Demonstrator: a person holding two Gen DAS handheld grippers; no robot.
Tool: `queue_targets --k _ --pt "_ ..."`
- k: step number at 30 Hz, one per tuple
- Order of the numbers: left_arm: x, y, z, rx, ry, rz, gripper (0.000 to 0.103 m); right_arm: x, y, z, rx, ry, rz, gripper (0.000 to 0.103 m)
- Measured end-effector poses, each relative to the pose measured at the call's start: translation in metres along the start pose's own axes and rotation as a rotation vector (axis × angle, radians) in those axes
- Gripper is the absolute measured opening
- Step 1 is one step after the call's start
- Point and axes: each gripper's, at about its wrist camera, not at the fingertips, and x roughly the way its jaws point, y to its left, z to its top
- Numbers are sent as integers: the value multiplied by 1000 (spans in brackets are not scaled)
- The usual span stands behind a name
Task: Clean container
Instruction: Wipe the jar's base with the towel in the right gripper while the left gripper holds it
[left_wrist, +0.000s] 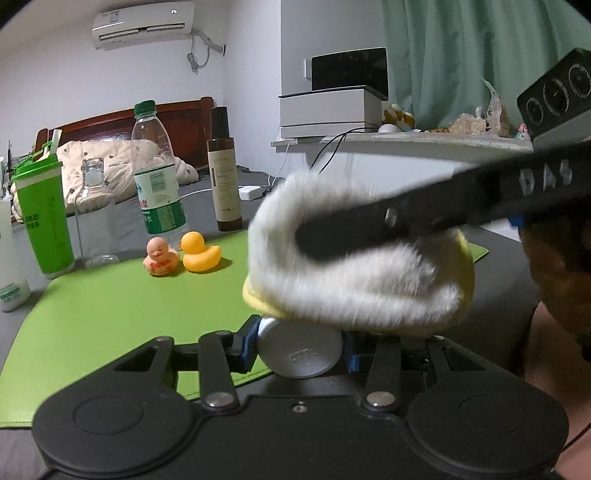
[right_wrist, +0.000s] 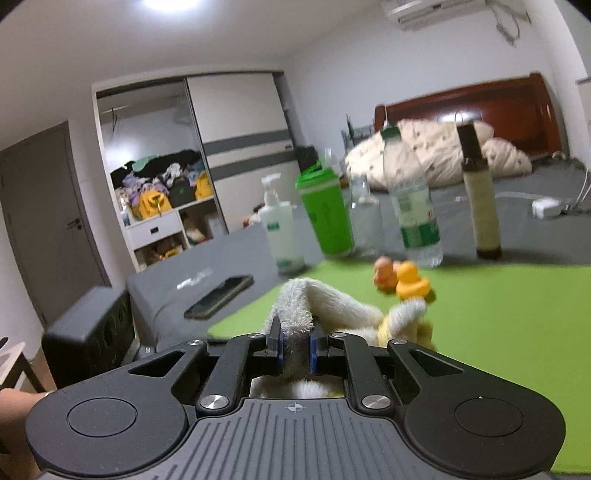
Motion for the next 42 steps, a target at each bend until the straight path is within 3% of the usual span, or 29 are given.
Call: queue_targets --k 24,34,42 --pt "5 4 1 -4 16 11 43 33 -33 13 -125 101 -137 12" --pt "6 3 5 -7 47 18 43 27 -9 18 -231 210 -93 12" --pt "5 -3 6 28 57 31 43 22 15 12 -262 243 -32 12"
